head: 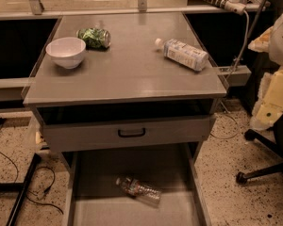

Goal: Pick water bottle from middle drawer and place on counter

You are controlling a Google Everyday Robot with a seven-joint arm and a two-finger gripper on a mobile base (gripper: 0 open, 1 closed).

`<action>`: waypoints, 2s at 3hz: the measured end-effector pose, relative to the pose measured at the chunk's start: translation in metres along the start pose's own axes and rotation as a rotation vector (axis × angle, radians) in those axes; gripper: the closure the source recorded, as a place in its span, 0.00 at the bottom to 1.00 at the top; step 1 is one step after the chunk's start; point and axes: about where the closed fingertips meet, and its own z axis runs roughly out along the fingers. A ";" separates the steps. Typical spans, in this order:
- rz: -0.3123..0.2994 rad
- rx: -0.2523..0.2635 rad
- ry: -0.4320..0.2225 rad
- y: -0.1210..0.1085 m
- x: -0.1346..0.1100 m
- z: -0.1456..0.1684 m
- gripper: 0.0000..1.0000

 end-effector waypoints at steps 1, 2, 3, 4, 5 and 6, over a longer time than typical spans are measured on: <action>-0.002 0.002 -0.006 0.002 -0.001 0.004 0.00; 0.003 -0.021 -0.047 0.013 -0.001 0.029 0.00; 0.006 -0.063 -0.092 0.037 0.001 0.071 0.00; 0.008 -0.068 -0.085 0.040 0.003 0.075 0.00; 0.007 -0.065 -0.086 0.039 0.002 0.073 0.00; 0.012 -0.121 -0.166 0.063 -0.014 0.113 0.00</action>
Offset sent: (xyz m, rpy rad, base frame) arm -0.0056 0.0148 -0.0751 0.1149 0.0412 0.0211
